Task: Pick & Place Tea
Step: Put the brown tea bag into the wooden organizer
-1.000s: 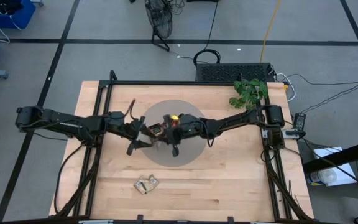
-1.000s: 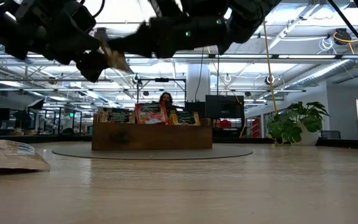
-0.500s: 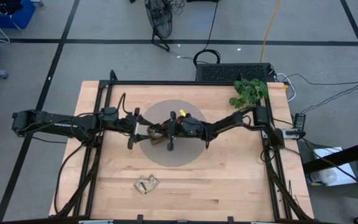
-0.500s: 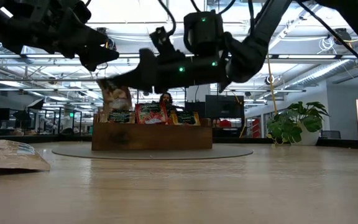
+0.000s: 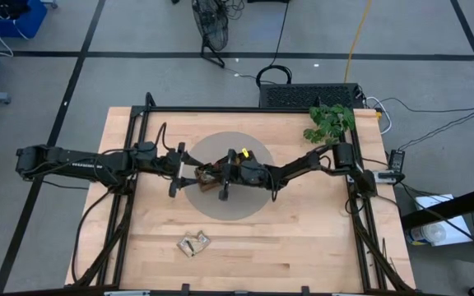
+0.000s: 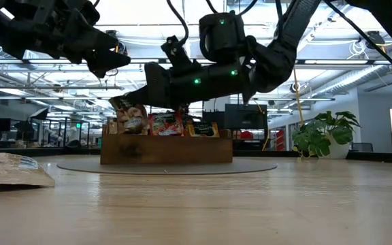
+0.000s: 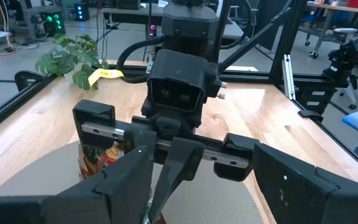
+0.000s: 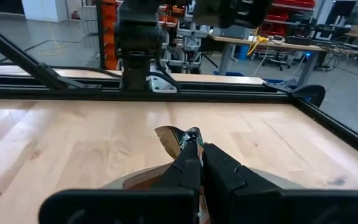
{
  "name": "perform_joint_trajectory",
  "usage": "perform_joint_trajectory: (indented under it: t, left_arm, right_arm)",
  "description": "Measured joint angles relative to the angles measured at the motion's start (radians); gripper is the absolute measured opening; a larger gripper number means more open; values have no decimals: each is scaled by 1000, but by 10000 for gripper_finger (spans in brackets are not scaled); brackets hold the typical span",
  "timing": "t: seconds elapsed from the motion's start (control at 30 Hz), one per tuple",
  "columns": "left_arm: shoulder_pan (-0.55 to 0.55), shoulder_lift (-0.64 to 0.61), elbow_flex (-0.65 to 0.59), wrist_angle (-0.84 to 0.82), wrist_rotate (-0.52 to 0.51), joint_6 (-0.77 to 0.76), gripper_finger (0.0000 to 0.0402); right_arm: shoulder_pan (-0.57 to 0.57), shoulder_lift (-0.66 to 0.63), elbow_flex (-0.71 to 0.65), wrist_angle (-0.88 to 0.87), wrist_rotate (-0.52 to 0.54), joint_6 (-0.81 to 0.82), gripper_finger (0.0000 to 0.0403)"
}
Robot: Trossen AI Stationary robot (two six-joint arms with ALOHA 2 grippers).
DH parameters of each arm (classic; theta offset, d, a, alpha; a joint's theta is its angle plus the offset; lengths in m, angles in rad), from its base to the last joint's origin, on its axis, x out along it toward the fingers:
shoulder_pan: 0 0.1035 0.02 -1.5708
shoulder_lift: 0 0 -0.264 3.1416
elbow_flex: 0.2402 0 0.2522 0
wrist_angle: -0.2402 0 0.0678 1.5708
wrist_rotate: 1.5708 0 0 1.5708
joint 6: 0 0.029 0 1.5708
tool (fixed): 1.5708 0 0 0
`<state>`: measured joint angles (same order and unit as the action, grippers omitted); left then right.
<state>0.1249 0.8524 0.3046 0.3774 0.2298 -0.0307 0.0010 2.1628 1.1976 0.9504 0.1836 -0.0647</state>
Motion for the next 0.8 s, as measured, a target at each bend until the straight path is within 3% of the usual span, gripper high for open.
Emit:
perform_joint_trajectory:
  t: [0.53,0.8]
  left_arm:
    - [0,0,0,1,-1,0,284]
    - [0,0,0,1,-1,0,287]
  right_arm:
    - [24,119,36,85,37,61,0]
    - [56,118,35,62,185,-59,0]
